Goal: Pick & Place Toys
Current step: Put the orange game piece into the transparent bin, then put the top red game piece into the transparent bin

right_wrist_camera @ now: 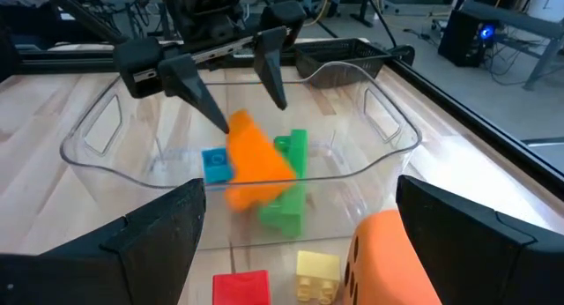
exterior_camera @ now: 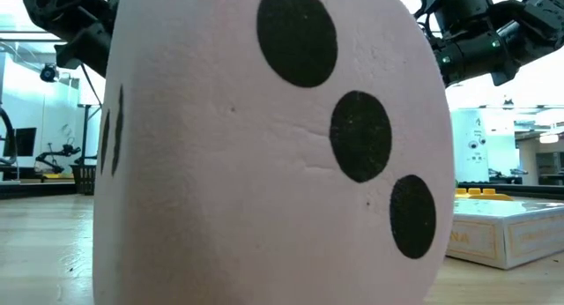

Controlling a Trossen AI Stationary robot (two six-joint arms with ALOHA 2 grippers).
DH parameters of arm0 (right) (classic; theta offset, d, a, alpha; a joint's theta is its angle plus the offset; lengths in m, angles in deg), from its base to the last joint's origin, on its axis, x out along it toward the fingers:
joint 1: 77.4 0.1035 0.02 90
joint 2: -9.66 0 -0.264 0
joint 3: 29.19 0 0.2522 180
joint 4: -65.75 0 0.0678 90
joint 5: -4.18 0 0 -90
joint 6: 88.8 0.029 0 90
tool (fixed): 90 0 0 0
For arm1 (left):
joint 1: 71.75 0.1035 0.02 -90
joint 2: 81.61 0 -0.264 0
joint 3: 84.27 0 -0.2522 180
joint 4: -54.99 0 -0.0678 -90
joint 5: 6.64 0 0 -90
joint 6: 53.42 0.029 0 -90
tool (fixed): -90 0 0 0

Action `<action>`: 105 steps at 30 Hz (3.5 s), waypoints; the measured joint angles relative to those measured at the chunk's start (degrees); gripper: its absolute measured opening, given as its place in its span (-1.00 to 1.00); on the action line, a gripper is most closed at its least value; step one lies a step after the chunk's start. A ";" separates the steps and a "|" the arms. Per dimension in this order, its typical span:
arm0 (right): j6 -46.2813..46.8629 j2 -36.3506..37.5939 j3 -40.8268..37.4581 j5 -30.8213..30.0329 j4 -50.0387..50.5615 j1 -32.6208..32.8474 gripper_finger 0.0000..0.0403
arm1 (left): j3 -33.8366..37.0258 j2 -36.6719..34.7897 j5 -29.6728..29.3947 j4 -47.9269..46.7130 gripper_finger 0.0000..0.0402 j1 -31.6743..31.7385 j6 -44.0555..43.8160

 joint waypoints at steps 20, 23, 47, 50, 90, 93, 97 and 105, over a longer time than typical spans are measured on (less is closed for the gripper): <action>3.59 -5.69 9.30 0.03 20.84 0.90 0.83 | 1.24 -2.47 0.17 15.13 0.87 -5.67 9.81; 3.23 -7.30 11.85 0.22 24.92 1.66 0.83 | 2.04 -2.58 0.65 15.42 0.87 -5.68 10.35; 2.95 -13.03 17.25 0.00 34.47 2.80 0.69 | 10.84 -12.41 2.34 25.24 0.87 -5.57 12.72; 2.95 -13.93 17.81 0.00 34.20 2.86 0.50 | 12.81 -14.91 2.33 26.62 0.87 -5.54 12.71; -8.58 -16.56 20.71 4.80 -0.37 6.39 -0.37 | 15.77 -19.15 1.46 27.89 0.88 -5.53 10.93; -7.51 -20.32 22.89 4.88 0.32 5.24 -0.37 | 15.76 -19.15 1.46 28.09 0.88 -5.53 10.93; -7.06 -24.64 25.56 4.92 2.38 4.39 -0.37 | 15.76 -19.15 1.46 28.08 0.88 -5.53 10.95; -6.08 -26.94 28.87 4.87 9.14 3.96 -0.16 | 15.76 -19.15 1.46 27.73 0.87 -5.53 10.95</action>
